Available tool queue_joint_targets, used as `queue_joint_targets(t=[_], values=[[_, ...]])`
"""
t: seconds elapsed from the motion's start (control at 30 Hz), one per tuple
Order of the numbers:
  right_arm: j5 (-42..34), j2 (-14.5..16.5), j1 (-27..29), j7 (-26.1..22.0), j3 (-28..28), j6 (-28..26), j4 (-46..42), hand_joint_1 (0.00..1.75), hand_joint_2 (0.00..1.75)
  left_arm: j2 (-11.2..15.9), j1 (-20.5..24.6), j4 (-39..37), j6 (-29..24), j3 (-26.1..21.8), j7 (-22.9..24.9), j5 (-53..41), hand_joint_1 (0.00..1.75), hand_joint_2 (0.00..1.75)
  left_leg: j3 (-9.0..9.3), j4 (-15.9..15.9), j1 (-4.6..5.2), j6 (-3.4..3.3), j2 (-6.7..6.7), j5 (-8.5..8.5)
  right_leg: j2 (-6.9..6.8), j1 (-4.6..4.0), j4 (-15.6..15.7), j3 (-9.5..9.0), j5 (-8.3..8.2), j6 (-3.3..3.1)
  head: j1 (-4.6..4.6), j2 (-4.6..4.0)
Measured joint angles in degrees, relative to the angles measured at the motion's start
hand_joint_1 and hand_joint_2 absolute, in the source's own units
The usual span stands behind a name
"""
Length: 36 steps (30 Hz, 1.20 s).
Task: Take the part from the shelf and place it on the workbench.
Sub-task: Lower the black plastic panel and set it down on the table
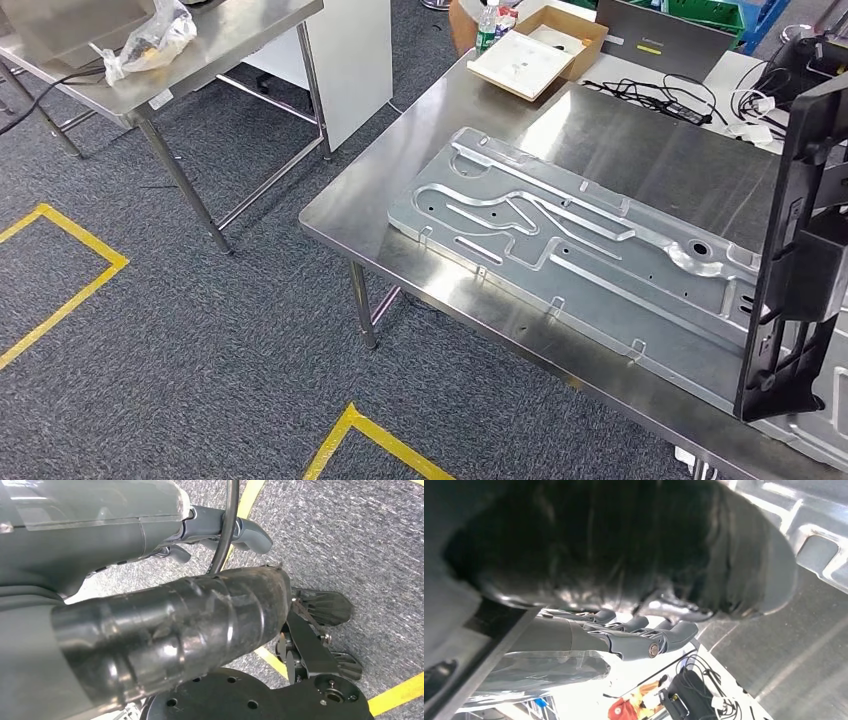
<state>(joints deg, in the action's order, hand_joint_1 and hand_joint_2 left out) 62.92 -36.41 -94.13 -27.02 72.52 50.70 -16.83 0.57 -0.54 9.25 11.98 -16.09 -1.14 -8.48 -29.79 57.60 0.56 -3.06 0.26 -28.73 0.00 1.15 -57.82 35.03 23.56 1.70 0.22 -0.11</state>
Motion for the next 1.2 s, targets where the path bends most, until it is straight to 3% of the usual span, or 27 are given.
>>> queue_joint_targets(t=[1.2], values=[[-3.98,-0.68,0.1,0.95,4.02,0.17,-0.24,0.0,0.0,0.0,0.08,0.0,0.02,0.0,0.04,-0.15,0.0,0.0,0.0,0.0,0.0,0.0,0.0,0.0,0.0,0.0,0.0,0.0,0.0,0.0,0.0,0.0]])
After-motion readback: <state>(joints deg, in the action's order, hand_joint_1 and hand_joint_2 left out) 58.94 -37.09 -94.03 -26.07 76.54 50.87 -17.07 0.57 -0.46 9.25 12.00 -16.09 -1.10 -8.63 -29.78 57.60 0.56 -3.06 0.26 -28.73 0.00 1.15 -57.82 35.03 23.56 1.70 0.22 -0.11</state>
